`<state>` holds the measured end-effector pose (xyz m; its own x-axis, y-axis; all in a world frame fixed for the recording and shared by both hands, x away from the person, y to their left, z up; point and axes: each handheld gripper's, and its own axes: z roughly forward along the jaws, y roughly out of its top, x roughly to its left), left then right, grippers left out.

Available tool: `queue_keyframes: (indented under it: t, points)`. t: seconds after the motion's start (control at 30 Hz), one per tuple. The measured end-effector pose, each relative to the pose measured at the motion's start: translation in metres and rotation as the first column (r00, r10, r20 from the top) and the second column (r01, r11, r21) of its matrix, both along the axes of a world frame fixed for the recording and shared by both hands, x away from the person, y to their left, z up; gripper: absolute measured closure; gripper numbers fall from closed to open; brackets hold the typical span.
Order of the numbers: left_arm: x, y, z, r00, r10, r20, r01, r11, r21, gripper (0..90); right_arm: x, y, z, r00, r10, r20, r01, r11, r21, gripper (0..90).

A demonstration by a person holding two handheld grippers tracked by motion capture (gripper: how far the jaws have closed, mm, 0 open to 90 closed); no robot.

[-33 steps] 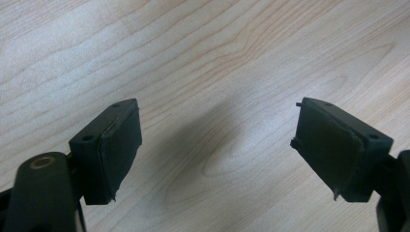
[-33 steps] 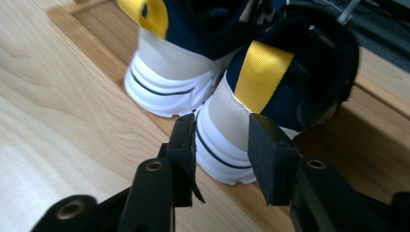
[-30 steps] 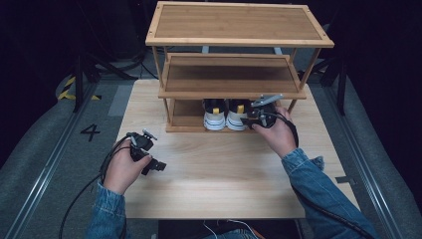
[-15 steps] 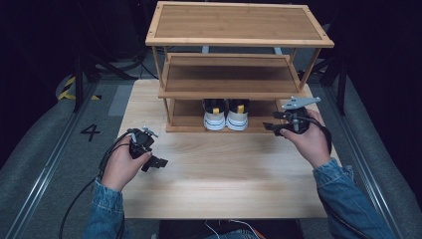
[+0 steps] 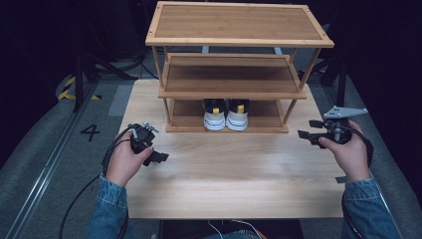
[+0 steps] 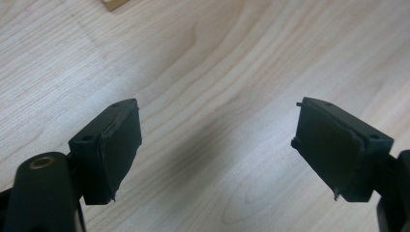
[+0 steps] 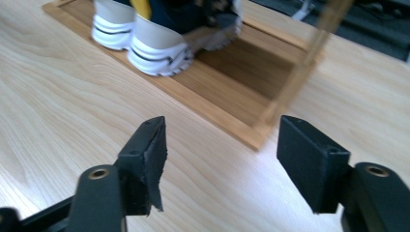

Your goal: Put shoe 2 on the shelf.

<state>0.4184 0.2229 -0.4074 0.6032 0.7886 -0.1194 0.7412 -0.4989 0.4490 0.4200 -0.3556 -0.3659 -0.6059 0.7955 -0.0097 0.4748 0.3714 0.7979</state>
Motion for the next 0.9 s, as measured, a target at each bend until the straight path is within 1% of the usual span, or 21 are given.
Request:
queue_keyframes:
  t: [0.03,0.07,0.1,0.13,0.17,0.23,0.27,0.33,0.37,0.43,0.47,0.5,0.57,0.6,0.63,0.7,0.73,0.77,0.8,0.87,0.9]
  points:
    - [0.001,0.000,-0.001,0.9998,0.018,0.006,-0.018,0.9998,0.000,17.2,-0.001,-0.006,-0.004,0.9998,-0.021,0.007,0.021,0.9995,0.024,27.3]
    - [0.001,0.000,-0.001,0.9998,0.018,0.006,-0.018,0.9998,0.000,17.2,0.000,-0.010,-0.008,0.9992,-0.039,0.004,0.039,0.9988,0.028,24.2]
    - [0.002,0.001,-0.001,0.9994,0.030,0.016,-0.030,0.9996,0.002,17.2,0.000,-0.010,-0.008,0.9992,-0.039,0.004,0.039,0.9988,0.028,24.2]
    - [0.004,0.001,-0.001,0.9989,0.036,0.031,-0.036,0.9993,0.001,17.2,0.001,-0.013,-0.012,0.9993,-0.038,0.005,0.038,0.9993,0.003,20.2]
    - [0.005,0.001,-0.001,0.9984,0.043,0.036,-0.043,0.9990,-0.013,17.2,0.001,-0.018,-0.017,0.9998,-0.009,-0.018,0.008,0.9995,-0.030,16.1]
    - [0.006,0.002,0.000,0.9981,0.040,0.046,-0.039,0.9989,-0.025,17.2,0.000,-0.022,-0.025,0.9982,0.019,-0.057,-0.021,0.9994,-0.028,16.3]
    - [0.006,0.002,0.000,0.9981,0.040,0.046,-0.039,0.9989,-0.025,17.2,0.000,-0.022,-0.025,0.9982,0.019,-0.057,-0.021,0.9994,-0.028,16.3]
    - [0.007,0.001,-0.001,0.9974,0.048,0.054,-0.046,0.9983,-0.036,17.2,0.001,-0.026,-0.033,0.9979,0.011,-0.064,-0.012,0.9998,-0.015,16.3]
    - [0.007,0.000,-0.001,0.9973,0.050,0.053,-0.048,0.9980,-0.041,17.2,0.001,-0.031,-0.038,0.9984,-0.009,-0.055,0.010,0.9999,0.011,16.4]
    - [0.008,0.001,-0.003,0.9976,0.046,0.051,-0.044,0.9977,-0.052,17.2,0.001,-0.032,-0.040,0.9988,-0.015,-0.047,0.016,0.9996,0.024,16.3]
    - [0.009,0.001,-0.004,0.9975,0.052,0.048,-0.049,0.9972,-0.057,17.2,0.001,-0.035,-0.044,0.9994,-0.022,-0.027,0.023,0.9989,0.040,16.1]
    - [0.009,0.001,-0.004,0.9974,0.052,0.050,-0.049,0.9969,-0.062,17.2,0.001,-0.039,-0.049,0.9993,-0.035,-0.010,0.035,0.9990,0.028,16.2]
    - [0.011,0.002,-0.006,0.9964,0.061,0.059,-0.057,0.9962,-0.067,17.3,0.003,-0.044,-0.057,0.9988,-0.049,0.005,0.049,0.9988,0.008,16.2]
    - [0.011,0.001,-0.006,0.9962,0.054,0.068,-0.049,0.9960,-0.074,17.3,0.005,-0.048,-0.061,0.9984,-0.055,0.012,0.055,0.9984,0.013,16.2]
    - [0.012,0.001,-0.007,0.9957,0.031,0.087,-0.024,0.9965,-0.080,17.4,0.006,-0.051,-0.066,0.9980,-0.062,0.014,0.062,0.9977,0.029,16.3]
    - [0.013,0.000,-0.009,0.9899,-0.038,0.137,0.051,0.9941,-0.095,17.3,0.009,-0.056,-0.075,0.9982,-0.059,0.010,0.058,0.9969,0.053,16.3]
    - [0.014,0.000,-0.010,0.9896,-0.045,0.136,0.059,0.9934,-0.098,17.0,0.009,-0.058,-0.079,0.9981,-0.061,0.002,0.061,0.9970,0.048,16.3]
    - [0.015,0.000,-0.011,0.9900,-0.042,0.135,0.056,0.9928,-0.106,17.0,0.009,-0.059,-0.082,0.9976,-0.069,0.002,0.069,0.9973,0.026,16.3]
    - [0.015,-0.001,-0.011,0.9916,-0.026,0.127,0.041,0.9927,-0.113,17.0,0.010,-0.061,-0.085,0.9971,-0.076,0.001,0.076,0.9971,0.005,16.3]
    - [0.017,-0.001,-0.016,0.9915,-0.003,0.130,0.020,0.9912,-0.131,17.1,0.011,-0.063,-0.091,0.9958,-0.088,-0.022,0.088,0.9960,-0.011,16.3]
    - [0.017,0.000,-0.018,0.9924,0.006,0.123,0.010,0.9913,-0.131,17.0,0.012,-0.065,-0.095,0.9944,-0.101,-0.032,0.100,0.9948,-0.016,16.3]
